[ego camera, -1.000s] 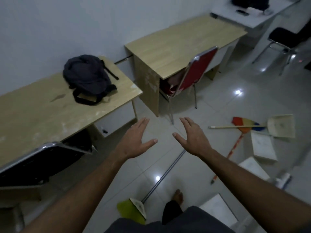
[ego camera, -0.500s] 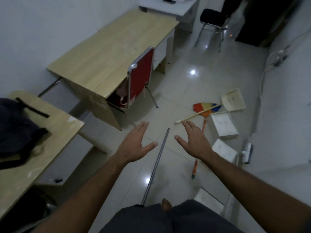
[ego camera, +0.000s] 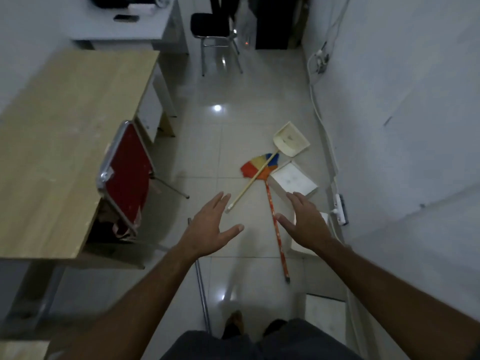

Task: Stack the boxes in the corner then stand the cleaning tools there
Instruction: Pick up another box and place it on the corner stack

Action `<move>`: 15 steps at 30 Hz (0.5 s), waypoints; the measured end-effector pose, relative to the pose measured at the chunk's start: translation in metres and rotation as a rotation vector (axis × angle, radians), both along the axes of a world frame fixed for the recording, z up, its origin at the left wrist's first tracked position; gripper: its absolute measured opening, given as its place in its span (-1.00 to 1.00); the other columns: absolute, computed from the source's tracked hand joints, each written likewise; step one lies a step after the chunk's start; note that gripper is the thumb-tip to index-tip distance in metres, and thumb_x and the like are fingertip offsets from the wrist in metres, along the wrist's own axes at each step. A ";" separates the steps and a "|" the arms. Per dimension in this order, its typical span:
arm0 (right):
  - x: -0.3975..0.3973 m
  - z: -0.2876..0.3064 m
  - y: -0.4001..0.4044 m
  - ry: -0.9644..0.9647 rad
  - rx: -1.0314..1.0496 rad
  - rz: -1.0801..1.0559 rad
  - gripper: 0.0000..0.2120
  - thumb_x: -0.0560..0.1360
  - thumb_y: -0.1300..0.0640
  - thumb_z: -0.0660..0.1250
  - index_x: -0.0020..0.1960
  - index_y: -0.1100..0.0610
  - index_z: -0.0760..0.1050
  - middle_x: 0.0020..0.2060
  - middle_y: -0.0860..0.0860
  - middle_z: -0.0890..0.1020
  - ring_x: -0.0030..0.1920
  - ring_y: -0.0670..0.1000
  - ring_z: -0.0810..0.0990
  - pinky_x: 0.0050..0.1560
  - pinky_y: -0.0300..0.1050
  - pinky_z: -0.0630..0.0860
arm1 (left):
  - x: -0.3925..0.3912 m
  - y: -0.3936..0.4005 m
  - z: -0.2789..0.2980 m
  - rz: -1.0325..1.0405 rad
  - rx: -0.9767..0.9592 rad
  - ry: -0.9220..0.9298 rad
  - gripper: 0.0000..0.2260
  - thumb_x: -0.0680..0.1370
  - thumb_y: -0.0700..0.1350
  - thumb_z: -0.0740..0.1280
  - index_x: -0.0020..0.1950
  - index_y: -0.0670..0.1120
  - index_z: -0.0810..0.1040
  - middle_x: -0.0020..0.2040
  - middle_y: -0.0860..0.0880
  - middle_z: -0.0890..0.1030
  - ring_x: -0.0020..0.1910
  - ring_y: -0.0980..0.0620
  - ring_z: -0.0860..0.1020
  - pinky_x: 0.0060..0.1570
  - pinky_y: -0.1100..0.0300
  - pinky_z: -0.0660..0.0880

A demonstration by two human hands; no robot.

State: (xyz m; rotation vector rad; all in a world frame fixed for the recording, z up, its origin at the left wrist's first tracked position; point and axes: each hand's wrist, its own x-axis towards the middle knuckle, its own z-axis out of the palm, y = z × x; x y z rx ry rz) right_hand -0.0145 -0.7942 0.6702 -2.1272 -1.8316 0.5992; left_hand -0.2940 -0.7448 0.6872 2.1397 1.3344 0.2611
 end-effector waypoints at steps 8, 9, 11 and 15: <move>0.055 -0.025 0.055 0.065 -0.078 -0.234 -0.20 0.53 -0.38 0.13 0.58 0.12 0.20 0.53 0.16 0.30 0.49 0.19 0.31 0.44 0.18 0.34 | 0.081 0.118 -0.017 -0.250 -0.023 0.016 -0.18 0.53 0.33 0.30 0.64 0.00 0.08 0.64 -0.06 0.10 0.59 0.00 0.10 0.50 0.14 0.05; 0.064 -0.028 0.063 0.065 -0.081 -0.256 -0.22 0.55 -0.35 0.16 0.58 0.13 0.21 0.53 0.17 0.30 0.49 0.19 0.32 0.43 0.18 0.35 | 0.093 0.132 -0.021 -0.272 -0.030 0.021 -0.18 0.53 0.33 0.31 0.64 0.00 0.08 0.64 -0.06 0.10 0.59 0.00 0.10 0.49 0.15 0.04; 0.081 -0.031 0.078 0.082 -0.084 -0.306 -0.24 0.56 -0.33 0.19 0.57 0.14 0.22 0.53 0.16 0.31 0.49 0.18 0.32 0.43 0.17 0.36 | 0.117 0.158 -0.028 -0.308 -0.049 0.016 -0.17 0.52 0.34 0.30 0.64 0.00 0.08 0.63 -0.05 0.11 0.59 0.01 0.11 0.51 0.14 0.05; 0.112 -0.035 0.109 0.082 -0.083 -0.382 -0.27 0.57 -0.30 0.22 0.56 0.14 0.24 0.52 0.14 0.32 0.50 0.14 0.31 0.44 0.06 0.29 | 0.162 0.208 -0.032 -0.394 -0.022 -0.059 -0.22 0.53 0.26 0.36 0.62 0.04 0.09 0.59 0.06 0.19 0.49 0.23 0.10 0.44 0.26 0.06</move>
